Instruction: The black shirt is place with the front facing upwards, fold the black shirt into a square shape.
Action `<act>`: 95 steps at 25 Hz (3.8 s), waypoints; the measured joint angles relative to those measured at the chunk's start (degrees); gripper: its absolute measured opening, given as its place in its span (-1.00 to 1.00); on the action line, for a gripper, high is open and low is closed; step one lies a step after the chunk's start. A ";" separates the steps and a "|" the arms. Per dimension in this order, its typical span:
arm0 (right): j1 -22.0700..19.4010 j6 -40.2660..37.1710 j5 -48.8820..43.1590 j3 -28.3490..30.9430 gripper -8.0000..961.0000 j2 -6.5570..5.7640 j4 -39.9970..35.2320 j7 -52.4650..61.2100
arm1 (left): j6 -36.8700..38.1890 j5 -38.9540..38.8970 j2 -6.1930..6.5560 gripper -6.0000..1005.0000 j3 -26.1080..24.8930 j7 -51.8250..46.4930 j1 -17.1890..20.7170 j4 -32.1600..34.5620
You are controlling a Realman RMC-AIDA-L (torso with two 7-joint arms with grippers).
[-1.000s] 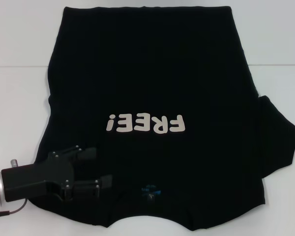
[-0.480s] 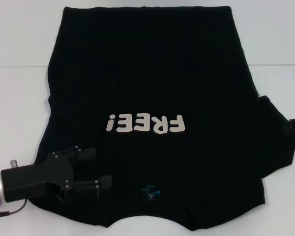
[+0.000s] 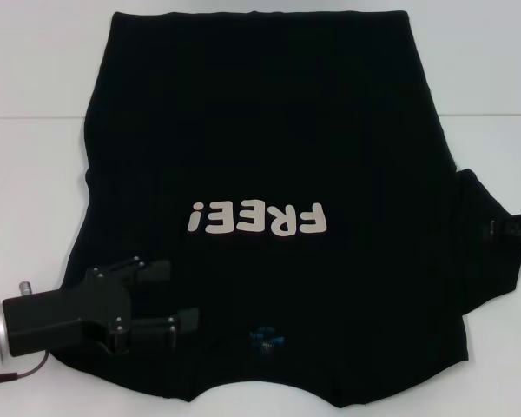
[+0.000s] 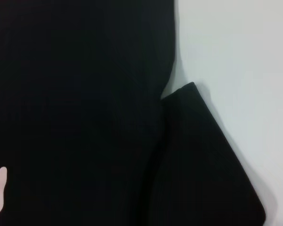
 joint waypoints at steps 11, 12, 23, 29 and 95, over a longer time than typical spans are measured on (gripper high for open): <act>0.81 0.41 -0.01 -0.36 0.93 0.77 0.64 -0.28 | 0.01 0.00 -0.02 0.87 -0.09 0.00 0.00 0.00; 0.85 0.41 0.00 -0.41 0.93 0.82 0.65 -0.28 | 0.01 0.00 0.00 0.87 -0.09 0.00 -0.02 0.00; 1.24 -1.85 1.99 0.25 0.92 0.49 0.13 -0.27 | 0.01 0.00 0.05 0.86 -0.15 0.08 -0.08 0.00; 0.95 -1.21 2.20 -0.16 0.91 0.40 0.46 -0.27 | 0.00 0.00 0.05 0.86 -0.17 0.08 -0.08 0.00; 6.17 -12.27 5.63 1.41 -0.83 3.71 -8.47 -7.64 | 0.07 -0.44 0.25 0.86 -0.35 -0.28 -0.10 -0.09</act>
